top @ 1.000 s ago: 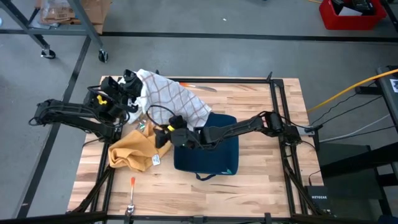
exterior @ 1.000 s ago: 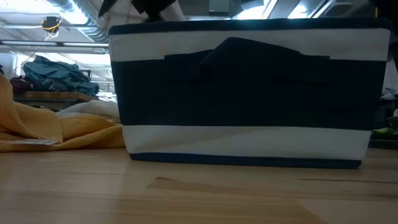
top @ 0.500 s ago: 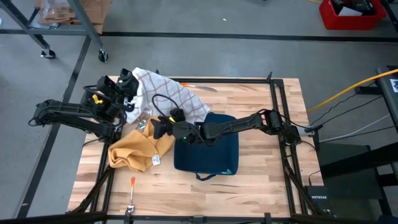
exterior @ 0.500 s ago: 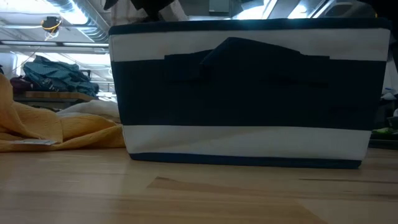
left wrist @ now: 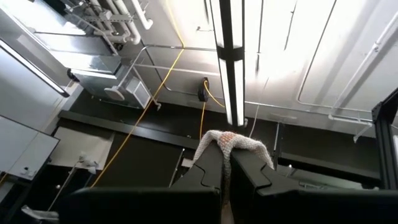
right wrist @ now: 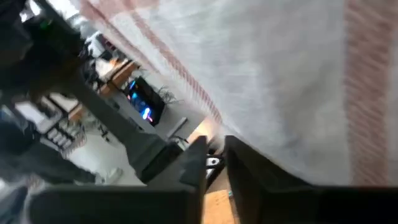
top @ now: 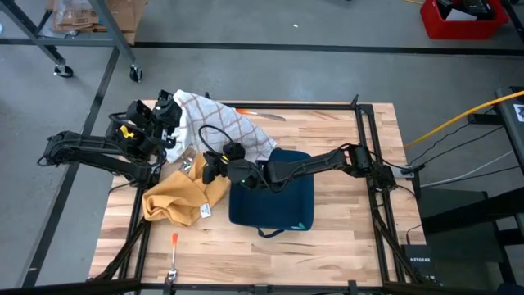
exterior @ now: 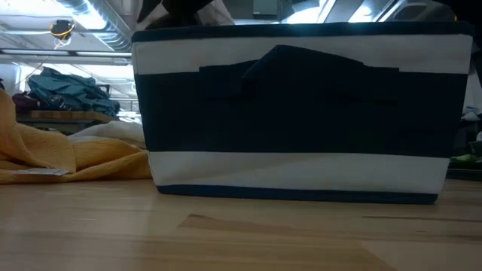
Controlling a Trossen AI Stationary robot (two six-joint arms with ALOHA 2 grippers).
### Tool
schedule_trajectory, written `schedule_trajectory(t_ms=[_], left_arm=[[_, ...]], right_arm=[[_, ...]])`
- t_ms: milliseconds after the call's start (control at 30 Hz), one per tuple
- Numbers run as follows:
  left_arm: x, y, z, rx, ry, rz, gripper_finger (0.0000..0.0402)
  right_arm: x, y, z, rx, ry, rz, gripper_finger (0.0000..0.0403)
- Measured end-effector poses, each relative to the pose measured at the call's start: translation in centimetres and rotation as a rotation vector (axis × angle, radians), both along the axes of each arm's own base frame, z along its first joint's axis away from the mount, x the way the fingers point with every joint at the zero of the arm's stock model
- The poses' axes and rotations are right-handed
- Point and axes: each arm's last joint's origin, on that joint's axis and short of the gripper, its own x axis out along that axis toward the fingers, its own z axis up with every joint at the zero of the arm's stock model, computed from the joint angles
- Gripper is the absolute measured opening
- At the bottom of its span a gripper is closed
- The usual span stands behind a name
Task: Fold towel
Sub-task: Fold the white-and-brown checkered towel
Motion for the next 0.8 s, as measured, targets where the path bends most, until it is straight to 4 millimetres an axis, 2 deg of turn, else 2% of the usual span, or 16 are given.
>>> schedule_trajectory(t_ms=[100,267,533,667,800], left_arm=[[0.0,0.0,0.0,0.0,0.002,0.0,0.0],[0.0,0.0,0.0,0.009,0.008,0.012,0.0],[-0.1,0.0,0.0,0.019,0.013,0.025,0.0],[0.0,0.0,0.0,0.02,0.021,0.025,0.0],[0.1,-0.1,-0.1,0.062,0.039,-0.007,0.0]], right_arm=[[0.0,0.5,0.0,-0.064,0.041,0.05,0.0007],[-0.2,2.2,0.0,-0.173,0.099,0.121,0.0021],[-0.8,5.6,0.0,-0.371,0.192,0.255,0.0004],[-1.0,6.4,-0.5,-0.364,0.221,0.371,0.0016],[-0.8,6.3,-0.7,-0.335,0.219,0.55,0.0039]])
